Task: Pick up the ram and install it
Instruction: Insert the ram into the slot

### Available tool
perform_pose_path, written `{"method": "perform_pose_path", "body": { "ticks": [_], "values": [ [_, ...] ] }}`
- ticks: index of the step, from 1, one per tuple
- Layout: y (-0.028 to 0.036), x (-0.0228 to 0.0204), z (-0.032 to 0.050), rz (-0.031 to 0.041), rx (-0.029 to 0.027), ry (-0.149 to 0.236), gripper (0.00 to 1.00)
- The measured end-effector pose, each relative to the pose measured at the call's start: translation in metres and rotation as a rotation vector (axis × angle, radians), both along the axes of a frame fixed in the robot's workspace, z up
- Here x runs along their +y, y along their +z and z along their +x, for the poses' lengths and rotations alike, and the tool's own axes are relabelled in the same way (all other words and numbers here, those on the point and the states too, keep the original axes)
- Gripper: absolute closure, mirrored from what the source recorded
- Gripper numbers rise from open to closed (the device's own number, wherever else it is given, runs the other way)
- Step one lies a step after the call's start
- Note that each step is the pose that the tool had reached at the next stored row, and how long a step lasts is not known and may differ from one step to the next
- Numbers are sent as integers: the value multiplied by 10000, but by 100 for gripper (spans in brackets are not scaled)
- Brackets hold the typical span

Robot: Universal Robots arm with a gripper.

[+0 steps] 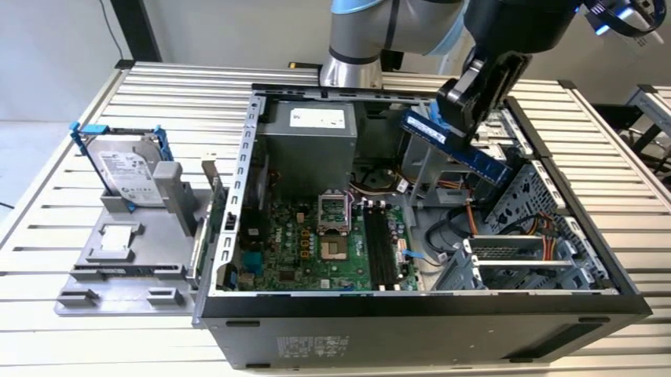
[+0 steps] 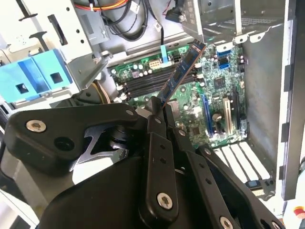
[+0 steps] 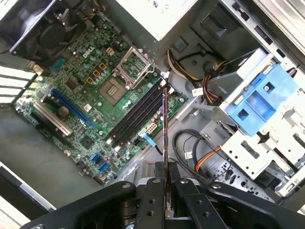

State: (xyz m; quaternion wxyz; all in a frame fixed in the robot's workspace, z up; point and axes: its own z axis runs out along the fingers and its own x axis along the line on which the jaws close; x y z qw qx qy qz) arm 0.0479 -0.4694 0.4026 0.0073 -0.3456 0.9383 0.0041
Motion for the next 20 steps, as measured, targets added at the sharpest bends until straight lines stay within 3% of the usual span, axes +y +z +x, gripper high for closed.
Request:
{"method": "perform_pose_path", "body": {
  "ticks": [20],
  "values": [
    [0, 0, 0, 0, 2, -3069, 100]
  ]
}}
